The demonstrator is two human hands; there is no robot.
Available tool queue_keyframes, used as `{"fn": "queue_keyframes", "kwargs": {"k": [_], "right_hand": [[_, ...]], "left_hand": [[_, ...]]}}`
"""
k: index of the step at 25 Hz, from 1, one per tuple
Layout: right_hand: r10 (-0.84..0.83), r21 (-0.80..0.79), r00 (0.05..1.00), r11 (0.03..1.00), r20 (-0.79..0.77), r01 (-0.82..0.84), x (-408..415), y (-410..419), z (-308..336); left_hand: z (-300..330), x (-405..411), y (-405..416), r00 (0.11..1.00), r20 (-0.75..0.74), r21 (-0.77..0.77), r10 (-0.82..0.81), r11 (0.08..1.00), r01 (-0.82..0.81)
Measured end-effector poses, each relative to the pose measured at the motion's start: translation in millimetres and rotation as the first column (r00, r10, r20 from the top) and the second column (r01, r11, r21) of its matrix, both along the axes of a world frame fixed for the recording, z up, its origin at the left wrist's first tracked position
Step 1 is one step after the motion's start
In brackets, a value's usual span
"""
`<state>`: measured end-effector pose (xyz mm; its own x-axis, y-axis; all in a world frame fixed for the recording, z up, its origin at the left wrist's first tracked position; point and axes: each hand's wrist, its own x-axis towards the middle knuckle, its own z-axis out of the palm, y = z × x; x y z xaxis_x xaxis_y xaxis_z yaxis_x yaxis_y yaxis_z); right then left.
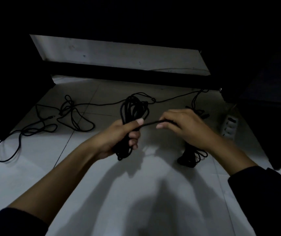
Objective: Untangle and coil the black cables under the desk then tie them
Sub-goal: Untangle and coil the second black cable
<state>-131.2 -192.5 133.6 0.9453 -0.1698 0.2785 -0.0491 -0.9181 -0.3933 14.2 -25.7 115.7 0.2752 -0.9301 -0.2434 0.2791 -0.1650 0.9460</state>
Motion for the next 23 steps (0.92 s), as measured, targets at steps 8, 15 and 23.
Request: {"fn": "queue_keyframes", "kwargs": {"k": [8, 15, 23], "right_hand": [[-0.275, -0.255, 0.961, 0.929, 0.016, 0.27, -12, -12, -6], [-0.232, 0.362, 0.969, 0.899, -0.085, 0.247, -17, -18, -19], [-0.422, 0.519, 0.897, 0.8, 0.128, 0.302, 22, 27, -20]], "left_hand": [[-3, 12, 8, 0.979, 0.196, -0.013, -0.058, 0.998, 0.062], [-7, 23, 4, 0.967, 0.058, -0.182, 0.247, 0.955, -0.233], [-30, -15, -18, 0.975, 0.081, -0.173, 0.208, 0.966, -0.192]]}}
